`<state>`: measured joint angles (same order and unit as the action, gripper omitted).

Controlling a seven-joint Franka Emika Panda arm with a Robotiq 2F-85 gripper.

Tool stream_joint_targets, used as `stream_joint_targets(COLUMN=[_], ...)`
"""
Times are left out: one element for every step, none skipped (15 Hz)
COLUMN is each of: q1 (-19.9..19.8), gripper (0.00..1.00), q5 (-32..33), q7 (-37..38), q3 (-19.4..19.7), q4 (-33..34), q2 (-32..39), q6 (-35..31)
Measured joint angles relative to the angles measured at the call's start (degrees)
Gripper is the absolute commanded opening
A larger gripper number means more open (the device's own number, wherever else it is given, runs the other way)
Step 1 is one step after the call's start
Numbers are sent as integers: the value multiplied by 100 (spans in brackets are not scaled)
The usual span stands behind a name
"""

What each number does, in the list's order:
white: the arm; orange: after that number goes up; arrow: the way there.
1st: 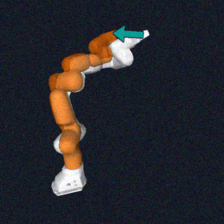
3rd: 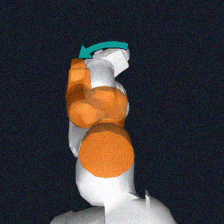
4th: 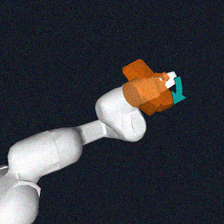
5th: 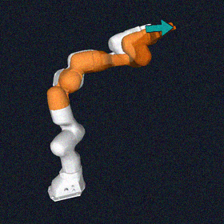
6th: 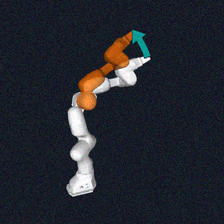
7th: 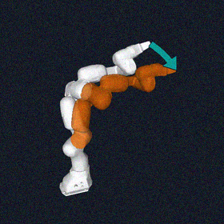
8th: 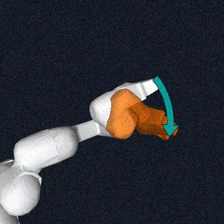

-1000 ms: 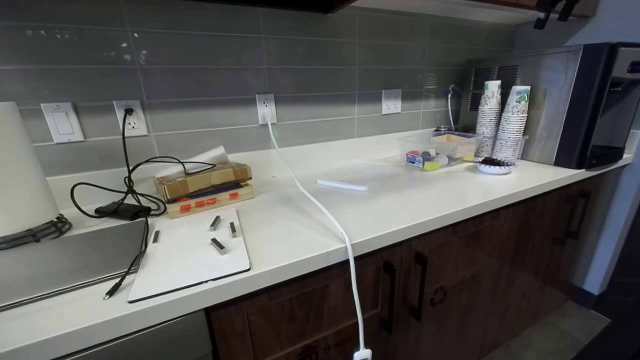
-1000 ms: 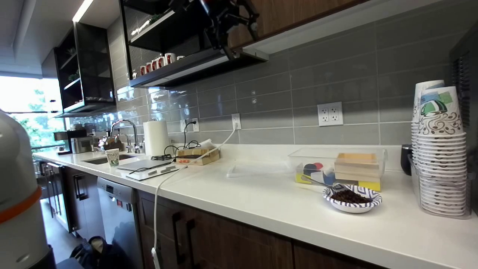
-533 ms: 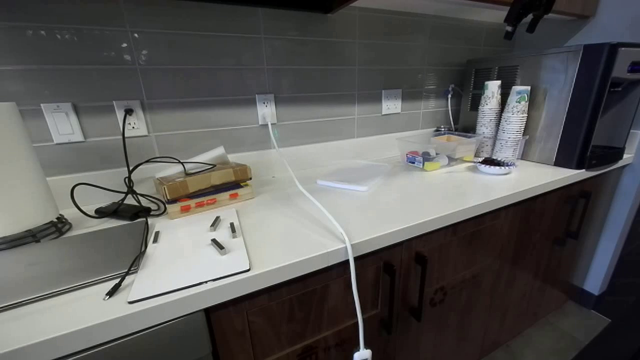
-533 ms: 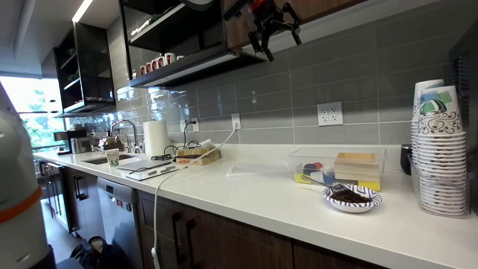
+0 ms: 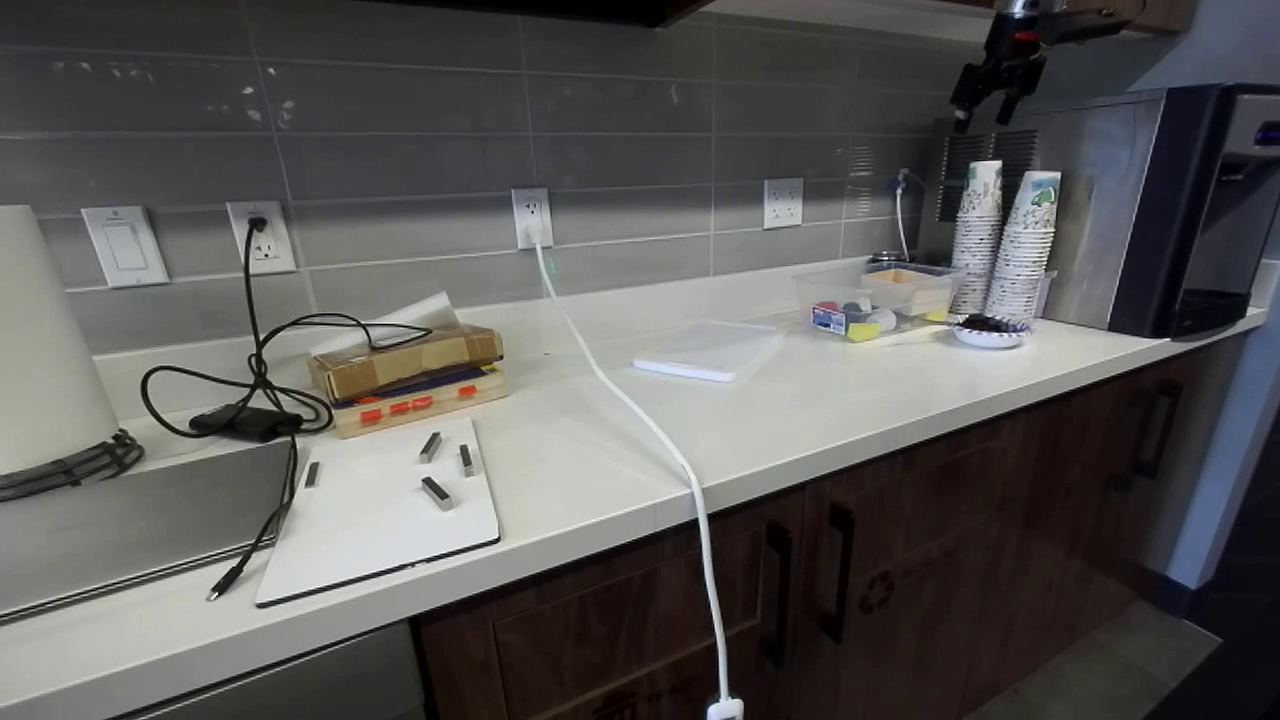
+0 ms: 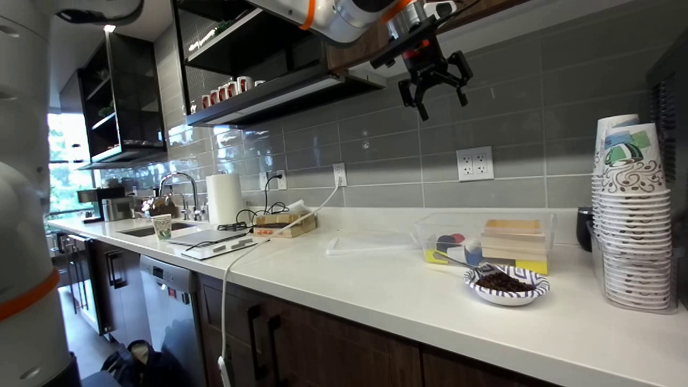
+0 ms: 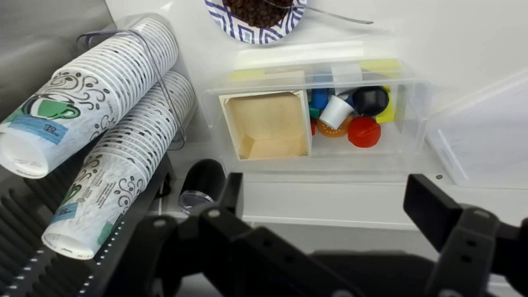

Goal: Remove the wooden box from the clear container.

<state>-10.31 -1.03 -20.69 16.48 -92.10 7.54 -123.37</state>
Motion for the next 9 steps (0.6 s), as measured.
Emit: stream_joint_targets(q1=[-82, -173, -265, -353, -438, -515, -587, -645, -697], gripper=[100, 100, 100, 100, 100, 100, 100, 100, 100], q5=[-64, -113, -149, -171, -191, -210, -219, -221, -226], q7=[3, 12, 28, 50, 75, 111, 151, 194, 246], q3=[-27, -63, -103, -146, -195, -244, -300, -353, -410], q4=[182, 375, 573, 761, 945, 1109, 1256, 1391, 1519], q2=[227, 453, 677, 885, 1091, 1277, 1455, 1623, 1779], q6=[53, 131, 210, 273, 348, 412, 468, 515, 577])
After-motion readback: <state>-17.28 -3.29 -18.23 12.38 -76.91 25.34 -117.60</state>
